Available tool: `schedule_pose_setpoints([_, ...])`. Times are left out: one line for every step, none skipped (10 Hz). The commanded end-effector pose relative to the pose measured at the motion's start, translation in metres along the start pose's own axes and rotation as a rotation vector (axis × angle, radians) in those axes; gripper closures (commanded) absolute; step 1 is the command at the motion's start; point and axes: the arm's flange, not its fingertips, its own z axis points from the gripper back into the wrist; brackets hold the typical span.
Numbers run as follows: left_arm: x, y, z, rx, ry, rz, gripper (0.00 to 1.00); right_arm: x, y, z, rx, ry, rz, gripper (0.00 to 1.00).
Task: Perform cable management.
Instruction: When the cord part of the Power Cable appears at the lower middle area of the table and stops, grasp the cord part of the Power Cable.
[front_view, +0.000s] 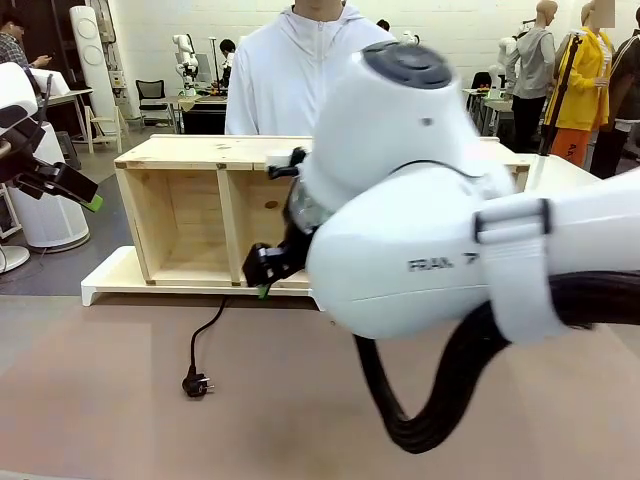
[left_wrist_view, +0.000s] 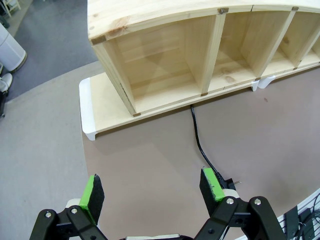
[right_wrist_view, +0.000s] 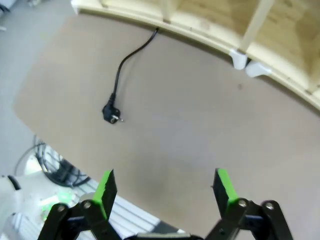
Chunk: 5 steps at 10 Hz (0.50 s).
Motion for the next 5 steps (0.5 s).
schedule_pose_setpoints([0.002, 0.001, -0.002, 0.002, -0.011, 0.005, 0.00, 0.028, 0.038, -0.037, -0.057, 0.090, 0.014, 0.00])
schedule_pose_setpoints([0.002, 0.001, -0.002, 0.002, -0.011, 0.005, 0.00, 0.031, 0.047, -0.051, -0.049, 0.129, 0.021, 0.00])
schedule_pose_setpoints([0.002, 0.001, -0.002, 0.002, -0.011, 0.005, 0.00, 0.038, 0.054, -0.066, -0.042, 0.157, 0.024, 0.00])
schedule_pose_setpoints([0.002, 0.001, -0.002, 0.002, -0.011, 0.005, 0.00, 0.043, 0.060, -0.083, -0.034, 0.177, 0.017, 0.00])
schedule_pose_setpoints([0.002, 0.001, -0.002, 0.002, -0.011, 0.005, 0.00, 0.046, 0.069, -0.105, -0.033, 0.199, 0.010, 0.00])
